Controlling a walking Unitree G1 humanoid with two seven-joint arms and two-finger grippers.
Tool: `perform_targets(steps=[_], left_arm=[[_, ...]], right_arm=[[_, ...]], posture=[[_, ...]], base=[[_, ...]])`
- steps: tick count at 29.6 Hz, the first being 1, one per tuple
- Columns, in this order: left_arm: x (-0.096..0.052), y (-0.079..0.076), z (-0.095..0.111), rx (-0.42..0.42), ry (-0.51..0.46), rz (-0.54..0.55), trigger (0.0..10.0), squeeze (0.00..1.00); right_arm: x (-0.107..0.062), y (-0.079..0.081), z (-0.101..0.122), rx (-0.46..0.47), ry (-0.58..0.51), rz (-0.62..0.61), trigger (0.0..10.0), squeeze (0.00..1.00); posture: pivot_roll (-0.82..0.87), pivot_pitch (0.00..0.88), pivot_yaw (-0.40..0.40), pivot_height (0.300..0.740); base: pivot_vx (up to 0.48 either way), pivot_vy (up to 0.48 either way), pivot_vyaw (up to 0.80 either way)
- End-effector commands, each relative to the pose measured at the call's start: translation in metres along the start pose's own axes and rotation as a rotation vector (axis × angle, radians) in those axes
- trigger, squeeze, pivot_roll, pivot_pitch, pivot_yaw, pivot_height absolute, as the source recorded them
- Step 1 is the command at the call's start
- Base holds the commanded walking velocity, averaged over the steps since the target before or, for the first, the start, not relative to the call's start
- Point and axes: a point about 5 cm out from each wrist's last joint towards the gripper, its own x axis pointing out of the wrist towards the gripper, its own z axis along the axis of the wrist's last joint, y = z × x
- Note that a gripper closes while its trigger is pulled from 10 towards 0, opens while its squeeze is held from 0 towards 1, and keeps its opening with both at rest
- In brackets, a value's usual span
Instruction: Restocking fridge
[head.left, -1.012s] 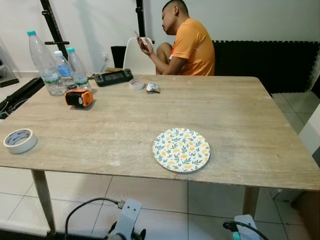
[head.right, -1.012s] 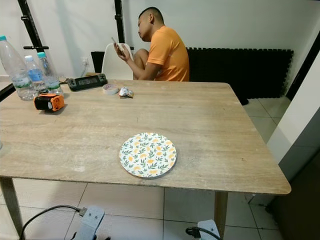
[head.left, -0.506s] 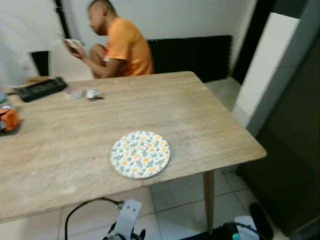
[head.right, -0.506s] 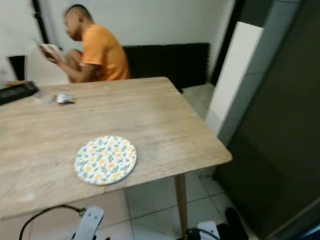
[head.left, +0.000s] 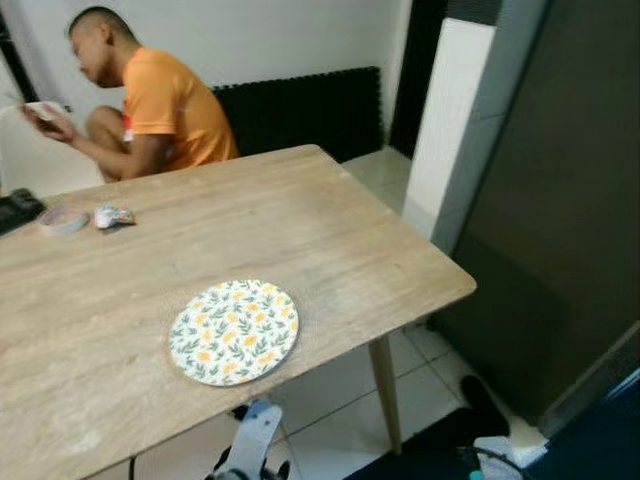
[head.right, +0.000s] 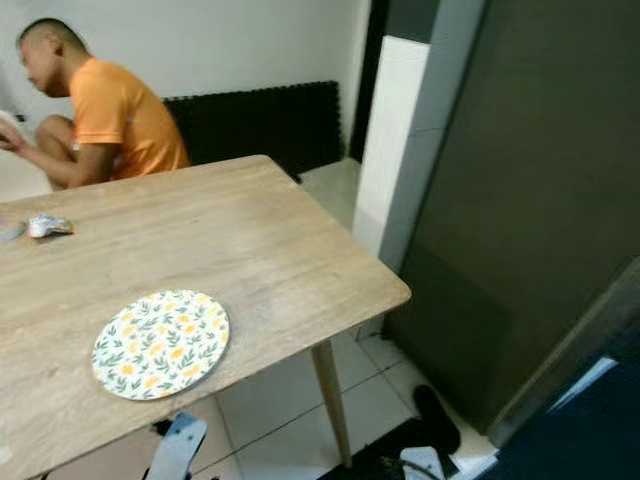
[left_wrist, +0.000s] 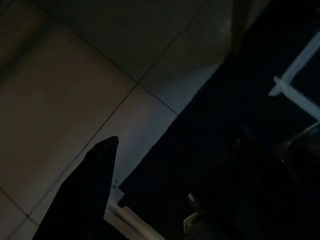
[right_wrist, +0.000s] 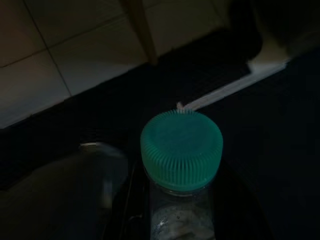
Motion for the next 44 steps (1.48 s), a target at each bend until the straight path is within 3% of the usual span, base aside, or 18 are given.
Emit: perform_targets(steps=[1, 18, 30, 44], left_arm=[[0.000, 0.001, 0.002, 0.020, 0.001, -0.008, 10.0, 0.00], [0.001, 0.000, 0.002, 0.019, -0.008, -0.006, 10.0, 0.00], [-0.002, 0.002, -0.002, -0.008, -0.017, 0.017, 10.0, 0.00], [-0.002, 0.001, -0.004, -0.032, -0.011, 0.021, 10.0, 0.00]], right_arm=[[-0.001, -0.005, -0.004, 0.015, 0.010, -0.014, 10.0, 0.00], [-0.002, -0.007, -0.009, 0.019, 0.024, -0.019, 10.0, 0.00], [0.000, -0.010, 0.003, -0.036, -0.003, 0.009, 10.0, 0.00], [0.000, -0.007, 0.006, -0.049, -0.013, 0.017, 10.0, 0.00]], posture=[[-0.08, 0.029, 0.022, 0.740], [-0.09, 0.024, 0.029, 0.740], [-0.06, 0.021, -0.006, 0.740], [-0.06, 0.026, -0.003, 0.740]], base=[[0.000, 0.000, -0.80], [0.000, 0.000, -0.79], [0.000, 0.000, 0.00], [0.000, -0.466, 0.00]])
